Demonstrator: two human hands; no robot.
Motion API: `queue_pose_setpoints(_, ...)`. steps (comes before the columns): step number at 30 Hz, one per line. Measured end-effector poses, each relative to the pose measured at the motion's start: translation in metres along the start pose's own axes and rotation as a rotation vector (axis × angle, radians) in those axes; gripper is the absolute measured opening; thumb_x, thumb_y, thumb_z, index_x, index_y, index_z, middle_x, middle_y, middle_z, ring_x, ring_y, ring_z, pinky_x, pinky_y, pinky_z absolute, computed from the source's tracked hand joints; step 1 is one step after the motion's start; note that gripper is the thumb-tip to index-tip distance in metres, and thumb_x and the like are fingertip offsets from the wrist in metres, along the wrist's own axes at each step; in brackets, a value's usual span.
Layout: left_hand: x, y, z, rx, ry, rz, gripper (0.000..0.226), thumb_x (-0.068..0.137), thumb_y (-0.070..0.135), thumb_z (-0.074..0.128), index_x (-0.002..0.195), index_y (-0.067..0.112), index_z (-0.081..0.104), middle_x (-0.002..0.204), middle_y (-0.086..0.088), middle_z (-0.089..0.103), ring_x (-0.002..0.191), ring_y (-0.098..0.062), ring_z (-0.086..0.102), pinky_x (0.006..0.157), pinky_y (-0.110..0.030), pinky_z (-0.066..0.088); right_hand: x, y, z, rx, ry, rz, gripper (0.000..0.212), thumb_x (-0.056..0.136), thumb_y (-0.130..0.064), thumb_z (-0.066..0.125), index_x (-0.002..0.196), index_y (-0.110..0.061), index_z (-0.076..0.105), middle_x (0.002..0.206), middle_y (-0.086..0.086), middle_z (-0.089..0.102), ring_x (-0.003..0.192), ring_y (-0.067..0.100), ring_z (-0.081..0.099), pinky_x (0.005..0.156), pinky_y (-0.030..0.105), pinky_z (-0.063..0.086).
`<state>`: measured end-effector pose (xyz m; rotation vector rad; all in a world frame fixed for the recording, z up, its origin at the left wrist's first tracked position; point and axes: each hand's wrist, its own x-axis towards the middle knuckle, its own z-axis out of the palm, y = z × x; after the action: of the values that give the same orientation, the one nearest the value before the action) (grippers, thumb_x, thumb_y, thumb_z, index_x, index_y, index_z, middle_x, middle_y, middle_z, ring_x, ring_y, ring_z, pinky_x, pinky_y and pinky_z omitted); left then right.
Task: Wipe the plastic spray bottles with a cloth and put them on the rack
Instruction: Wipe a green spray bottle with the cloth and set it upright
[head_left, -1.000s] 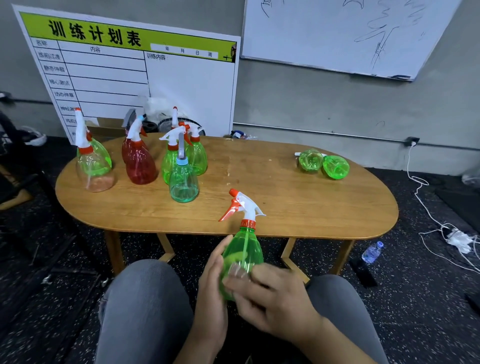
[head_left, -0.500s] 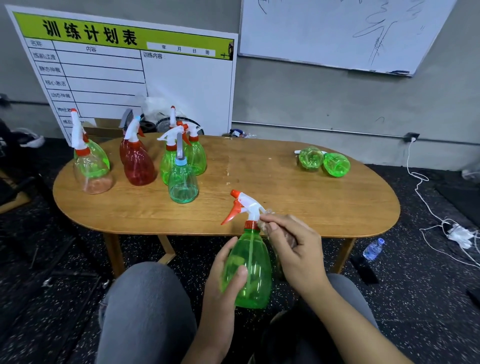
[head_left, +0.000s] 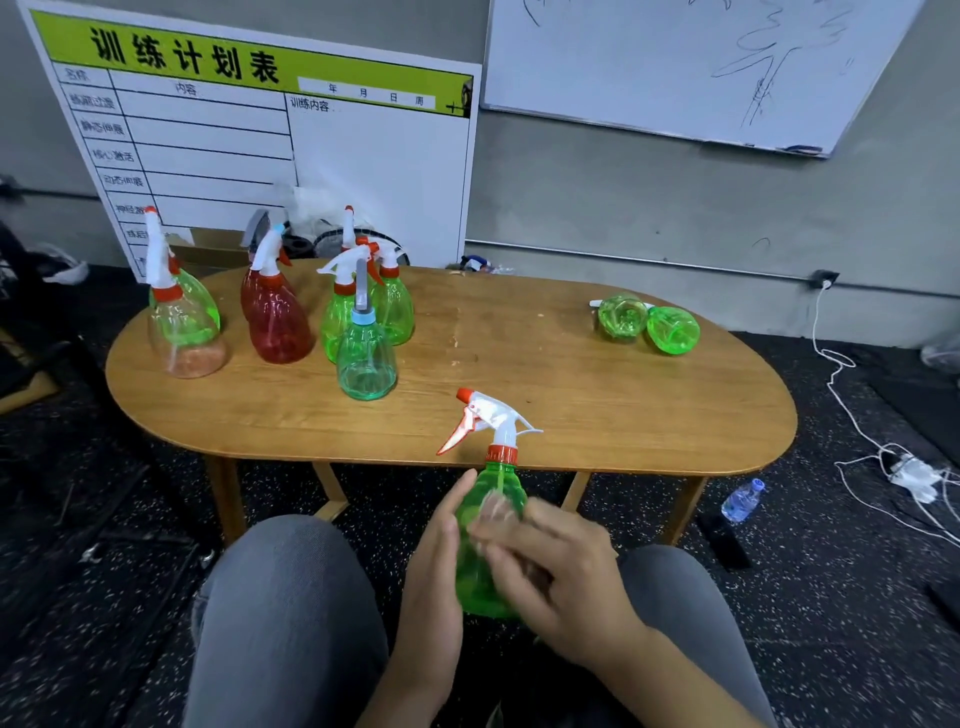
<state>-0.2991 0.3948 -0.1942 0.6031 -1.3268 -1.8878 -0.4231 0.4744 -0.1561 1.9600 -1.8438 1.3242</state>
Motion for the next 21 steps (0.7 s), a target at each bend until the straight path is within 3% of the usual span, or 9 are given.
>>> queue_pose_setpoints(3,-0.001,-0.006,-0.001,0.029,0.011,0.021,0.056,0.111,0.058,0.02,0.15,0.036,0.055,0.131,-0.004,0.075,0.122,-0.025,0.072,0.105,-0.044,0.053,-0.018,-0.005,-0.002,-0.078,-0.111,-0.171,0.019,0.098,-0.018,0.07,0.115,-0.019,0.079,0.086,-0.005,0.056,0.068,0.011,0.052,0.069,0.015,0.041)
queue_pose_setpoints(6,0.002,-0.006,0.002,0.073,0.03,0.044,0.065,0.103,0.067,0.021,0.147,0.037,0.058,0.129,-0.005,0.076,0.12,-0.026,0.073,0.102,-0.039,0.054,-0.018,-0.004,-0.005,-0.159,-0.104,-0.232,0.019,0.098,-0.019,0.07,0.113,-0.022,0.08,0.088,-0.009,0.052,0.069,0.009,0.051,0.072,0.011,0.037)
queue_pose_setpoints(9,0.004,-0.006,0.003,0.098,0.036,0.056,0.072,0.088,0.091,0.036,0.14,0.049,0.063,0.135,0.002,0.073,0.129,-0.019,0.068,0.106,-0.038,0.053,0.002,0.003,-0.007,-0.174,-0.027,-0.114,0.02,0.102,-0.028,0.064,0.114,-0.027,0.08,0.085,-0.012,0.051,0.068,0.001,0.047,0.069,0.007,0.035)
queue_pose_setpoints(11,0.004,-0.007,0.002,0.112,0.026,0.064,0.074,0.085,0.095,0.036,0.139,0.052,0.063,0.144,0.008,0.067,0.138,-0.016,0.061,0.114,-0.048,0.048,0.02,0.011,-0.007,-0.13,0.044,0.065,0.023,0.103,-0.035,0.06,0.116,-0.032,0.078,0.079,-0.016,0.05,0.063,-0.001,0.046,0.057,0.015,0.041)
queue_pose_setpoints(13,0.004,-0.009,0.002,0.121,0.02,0.062,0.071,0.088,0.092,0.03,0.138,0.054,0.062,0.147,0.014,0.064,0.14,-0.014,0.058,0.116,-0.05,0.047,0.032,0.017,-0.003,-0.137,0.071,0.177,0.025,0.102,-0.041,0.058,0.115,-0.035,0.079,0.075,-0.02,0.046,0.06,0.0,0.049,0.053,0.022,0.042)
queue_pose_setpoints(16,0.003,-0.009,0.0,0.095,0.061,0.046,0.06,0.096,0.077,0.025,0.134,0.055,0.065,0.14,0.015,0.068,0.133,-0.011,0.063,0.107,-0.037,0.054,0.032,0.014,0.004,-0.104,0.056,0.178,0.024,0.102,-0.038,0.059,0.116,-0.033,0.079,0.077,-0.02,0.049,0.062,0.001,0.051,0.055,0.017,0.04)
queue_pose_setpoints(21,0.003,-0.009,-0.002,0.003,0.109,0.023,0.065,0.108,0.065,0.019,0.144,0.031,0.062,0.13,-0.004,0.076,0.125,-0.026,0.07,0.101,-0.037,0.057,-0.004,-0.008,0.008,-0.07,-0.075,-0.071,0.019,0.1,-0.022,0.068,0.116,-0.023,0.078,0.091,-0.011,0.058,0.07,0.004,0.054,0.067,0.013,0.041)
